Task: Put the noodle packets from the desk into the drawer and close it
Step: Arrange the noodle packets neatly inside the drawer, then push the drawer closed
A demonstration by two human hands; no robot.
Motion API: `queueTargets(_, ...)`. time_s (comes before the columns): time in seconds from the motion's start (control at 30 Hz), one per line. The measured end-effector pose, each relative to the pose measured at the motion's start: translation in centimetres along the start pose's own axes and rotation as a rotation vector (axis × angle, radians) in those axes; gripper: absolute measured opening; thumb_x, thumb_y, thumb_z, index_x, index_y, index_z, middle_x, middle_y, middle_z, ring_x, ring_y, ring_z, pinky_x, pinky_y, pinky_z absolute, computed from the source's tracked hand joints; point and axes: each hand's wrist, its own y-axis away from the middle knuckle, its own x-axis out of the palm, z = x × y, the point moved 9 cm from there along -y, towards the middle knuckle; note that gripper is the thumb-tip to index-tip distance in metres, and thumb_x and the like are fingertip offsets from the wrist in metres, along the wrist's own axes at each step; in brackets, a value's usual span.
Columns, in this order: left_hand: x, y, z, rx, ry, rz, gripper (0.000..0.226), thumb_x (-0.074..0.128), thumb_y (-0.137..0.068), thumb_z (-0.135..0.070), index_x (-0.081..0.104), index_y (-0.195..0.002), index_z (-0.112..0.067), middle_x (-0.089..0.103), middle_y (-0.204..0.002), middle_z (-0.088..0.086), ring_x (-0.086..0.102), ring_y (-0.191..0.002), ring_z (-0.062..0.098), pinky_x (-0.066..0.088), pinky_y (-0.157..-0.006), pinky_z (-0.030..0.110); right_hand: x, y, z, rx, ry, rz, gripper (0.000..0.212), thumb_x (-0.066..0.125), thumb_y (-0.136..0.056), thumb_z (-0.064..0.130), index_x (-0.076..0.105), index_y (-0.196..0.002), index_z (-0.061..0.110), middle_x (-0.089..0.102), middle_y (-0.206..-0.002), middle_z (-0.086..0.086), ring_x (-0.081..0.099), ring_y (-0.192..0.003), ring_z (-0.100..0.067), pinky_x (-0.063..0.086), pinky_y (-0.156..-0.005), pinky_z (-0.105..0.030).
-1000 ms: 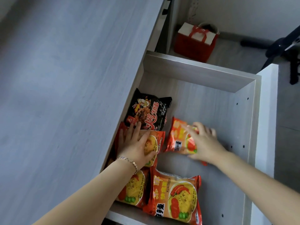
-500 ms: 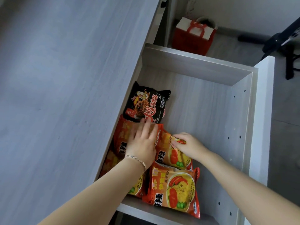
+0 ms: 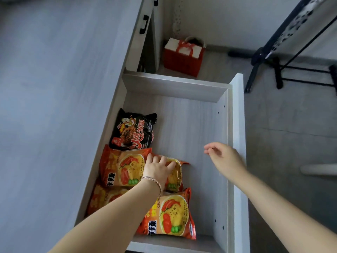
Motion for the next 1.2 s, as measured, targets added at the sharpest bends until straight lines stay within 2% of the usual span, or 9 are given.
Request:
queueTargets(0.1,-1.4,0.2,-0.5,-0.032,0.036,0.127,0.066,0.058,-0.086,-0.016,0.027,-0.145,-0.025,0.033,-0.15,0.01,0.037,-0.135,0.031,0.025,-0.113,0.045,-2.1,1.3,-0.1,-0.044,0.114,-0.054,0.023,0.048,-0.091,0.011,0.067,-0.103,0.013,0.066,-0.106,-0.001,0.059,-0.106,-0.017,0.038,-0.087,-0.02)
queueTargets(0.2,-4.2,1.3,-0.6,-0.046,0.137,0.086,0.038,0.046,-0.091,-0.02,0.049,-0.129,-0.018,0.055,-0.133,0.004,0.053,-0.121,0.025,0.041,-0.093,0.035,-3.7,2.6,-0.7,-0.064,0.204,-0.133,0.022,0.051,-0.087,0.004,0.068,-0.101,0.007,0.057,-0.116,-0.008,0.048,-0.115,-0.024,0.031,-0.09,-0.019)
queueTargets(0.3,-8.0,4.1,1.4,-0.054,0.227,-0.148,0.034,0.042,-0.094,-0.029,0.052,-0.124,-0.019,0.057,-0.13,0.001,0.052,-0.121,0.021,0.032,-0.107,0.037,-5.8,3.8,-1.5,0.003,0.26,-0.319,0.031,0.057,-0.08,0.0,0.064,-0.109,0.005,0.048,-0.129,-0.016,0.039,-0.119,-0.034,0.034,-0.1,-0.032)
queueTargets(0.43,-10.9,8.9,8.6,-0.2,0.289,-0.555,0.051,0.045,-0.093,-0.027,0.035,-0.143,-0.021,0.028,-0.154,0.0,0.021,-0.145,0.019,0.008,-0.12,0.038,-6.4,4.4,-3.5,0.218,0.107,-0.361,0.053,0.056,-0.081,0.001,0.043,-0.132,0.001,0.034,-0.141,-0.02,0.04,-0.124,-0.038,0.037,-0.103,-0.041)
queueTargets(0.6,-6.1,11.5,17.4,-0.452,0.461,-0.531,0.055,0.032,-0.097,-0.018,0.015,-0.149,-0.017,0.006,-0.161,0.003,0.0,-0.149,0.021,0.004,-0.121,0.039,-5.8,4.8,-4.8,0.385,-0.022,-0.445,0.038,0.046,-0.08,-0.005,0.052,-0.118,-0.007,0.051,-0.122,-0.029,0.055,-0.106,-0.044,0.047,-0.089,-0.044)
queueTargets(0.77,-2.7,11.7,19.3,-0.428,0.539,-0.557,0.052,0.02,-0.1,-0.036,0.013,-0.15,-0.024,0.006,-0.161,-0.002,-0.002,-0.148,0.017,0.0,-0.122,0.038,-5.1,4.7,-3.8,0.39,-0.012,-0.504,0.042,0.044,-0.08,-0.007,0.052,-0.12,-0.005,0.054,-0.123,-0.026,0.056,-0.106,-0.043,0.05,-0.087,-0.043)
queueTargets(0.97,-2.4,11.8,19.0,-0.451,0.543,-0.654,0.07,0.003,-0.085,-0.05,0.023,-0.148,-0.028,0.016,-0.159,-0.005,0.005,-0.148,0.014,0.0,-0.121,0.035,-1.5,5.0,-0.2,0.325,-0.108,-0.413,0.014,0.045,-0.077,0.007,0.058,-0.08,0.002,0.059,-0.077,-0.013,0.046,-0.061,-0.026,0.031,-0.054,-0.026)
queueTargets(1.07,-2.4,11.6,19.2,-0.445,0.561,-0.668,0.068,0.005,-0.086,-0.05,0.027,-0.147,-0.029,0.019,-0.158,-0.006,0.008,-0.148,0.015,0.0,-0.12,0.035,1.4,4.4,3.4,0.256,-0.179,-0.313,0.029,0.047,-0.079,0.006,0.041,-0.053,0.017,0.039,-0.055,0.003,0.032,-0.051,-0.017,0.023,-0.046,-0.023)
queueTargets(1.2,-2.2,11.5,19.4,-0.436,0.547,-0.667,0.064,0.006,-0.088,-0.048,0.026,-0.147,-0.031,0.018,-0.158,-0.007,0.008,-0.147,0.014,-0.006,-0.117,0.031,6.8,2.3,7.6,0.167,-0.265,-0.112,0.011,0.062,-0.078,0.008,0.063,-0.069,0.003,0.06,-0.064,-0.008,0.047,-0.058,-0.016,0.034,-0.054,-0.022)
